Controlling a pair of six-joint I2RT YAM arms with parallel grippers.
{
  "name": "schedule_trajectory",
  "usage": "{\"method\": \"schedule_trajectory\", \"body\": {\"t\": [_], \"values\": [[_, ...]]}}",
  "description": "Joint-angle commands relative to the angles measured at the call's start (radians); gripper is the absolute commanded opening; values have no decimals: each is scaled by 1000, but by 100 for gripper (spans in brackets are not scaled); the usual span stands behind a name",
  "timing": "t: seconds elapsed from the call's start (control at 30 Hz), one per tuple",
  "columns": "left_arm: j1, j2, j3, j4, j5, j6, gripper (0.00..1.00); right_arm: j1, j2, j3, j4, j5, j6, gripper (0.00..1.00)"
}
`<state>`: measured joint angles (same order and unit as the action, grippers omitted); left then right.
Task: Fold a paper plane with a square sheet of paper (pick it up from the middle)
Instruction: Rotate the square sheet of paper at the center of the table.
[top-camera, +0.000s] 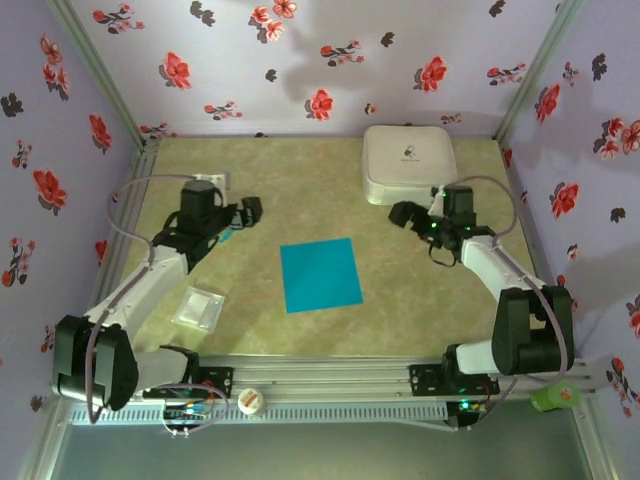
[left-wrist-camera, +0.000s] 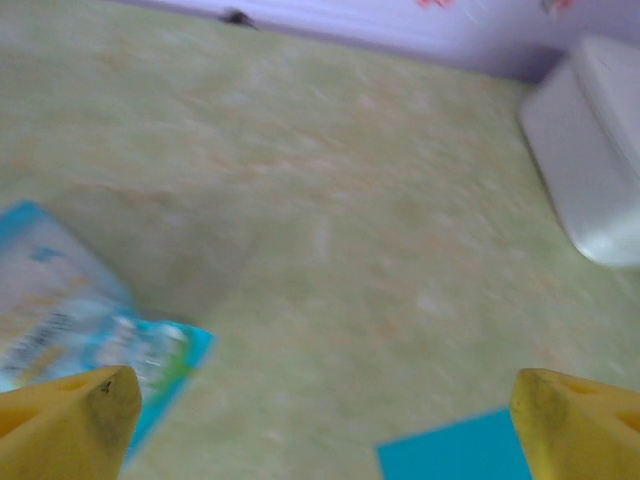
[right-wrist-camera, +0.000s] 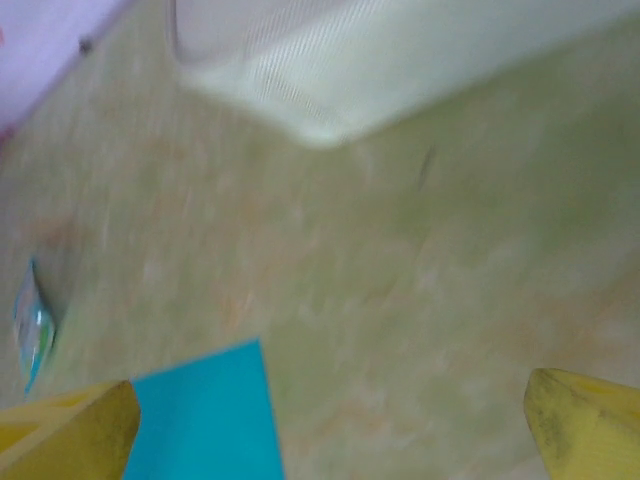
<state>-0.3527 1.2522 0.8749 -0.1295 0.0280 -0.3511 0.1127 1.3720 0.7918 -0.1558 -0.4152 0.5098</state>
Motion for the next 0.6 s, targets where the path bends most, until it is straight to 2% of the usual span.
{"method": "schedule_trajectory", "body": {"t": [0.0, 0.1, 0.3, 0.57], "values": [[-103, 52, 71, -187, -35, -36, 98, 76, -51, -21, -145, 32, 22, 99], [-210, 118, 141, -287, -117, -61, 99, 140, -98, -30, -212, 130, 16, 99], [-368, 292, 295, -422, -132, -107, 99, 174, -212, -80, -216, 246, 84, 99], [-459, 538, 487, -565, -129, -179, 99, 175, -186, -55, -243, 239, 102, 99]]}}
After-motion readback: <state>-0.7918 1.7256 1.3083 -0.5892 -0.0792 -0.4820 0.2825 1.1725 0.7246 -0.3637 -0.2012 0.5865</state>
